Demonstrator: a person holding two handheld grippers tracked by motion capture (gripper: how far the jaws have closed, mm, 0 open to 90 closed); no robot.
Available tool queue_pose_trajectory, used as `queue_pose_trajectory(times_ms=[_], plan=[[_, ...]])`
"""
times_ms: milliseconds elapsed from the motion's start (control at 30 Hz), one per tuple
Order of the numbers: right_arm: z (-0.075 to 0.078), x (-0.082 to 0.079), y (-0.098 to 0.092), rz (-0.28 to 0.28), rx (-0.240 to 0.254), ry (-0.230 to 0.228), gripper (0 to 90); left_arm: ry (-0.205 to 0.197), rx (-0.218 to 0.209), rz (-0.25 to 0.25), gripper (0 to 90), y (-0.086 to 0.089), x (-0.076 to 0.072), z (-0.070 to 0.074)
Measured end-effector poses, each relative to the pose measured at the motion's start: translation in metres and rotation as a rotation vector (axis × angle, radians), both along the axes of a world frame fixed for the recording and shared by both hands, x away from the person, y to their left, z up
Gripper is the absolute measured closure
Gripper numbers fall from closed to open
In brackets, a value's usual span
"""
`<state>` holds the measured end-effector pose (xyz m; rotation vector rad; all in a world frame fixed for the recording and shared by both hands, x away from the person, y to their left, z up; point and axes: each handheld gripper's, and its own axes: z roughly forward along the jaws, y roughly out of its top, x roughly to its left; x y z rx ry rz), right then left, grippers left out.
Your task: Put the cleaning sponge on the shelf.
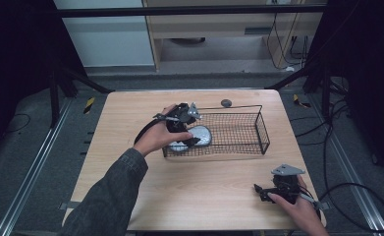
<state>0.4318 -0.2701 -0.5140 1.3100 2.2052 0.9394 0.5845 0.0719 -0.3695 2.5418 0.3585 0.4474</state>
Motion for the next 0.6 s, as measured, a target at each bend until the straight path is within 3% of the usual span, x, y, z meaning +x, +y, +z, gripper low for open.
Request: queue_pose_trajectory(times_ms=[600], plan=[[0.0, 0.0, 0.0, -0.001, -0.002, 0.0, 0.4, -0.025, -0.057, -0.006, 4.2, 0.001, -0.035, -0.001]])
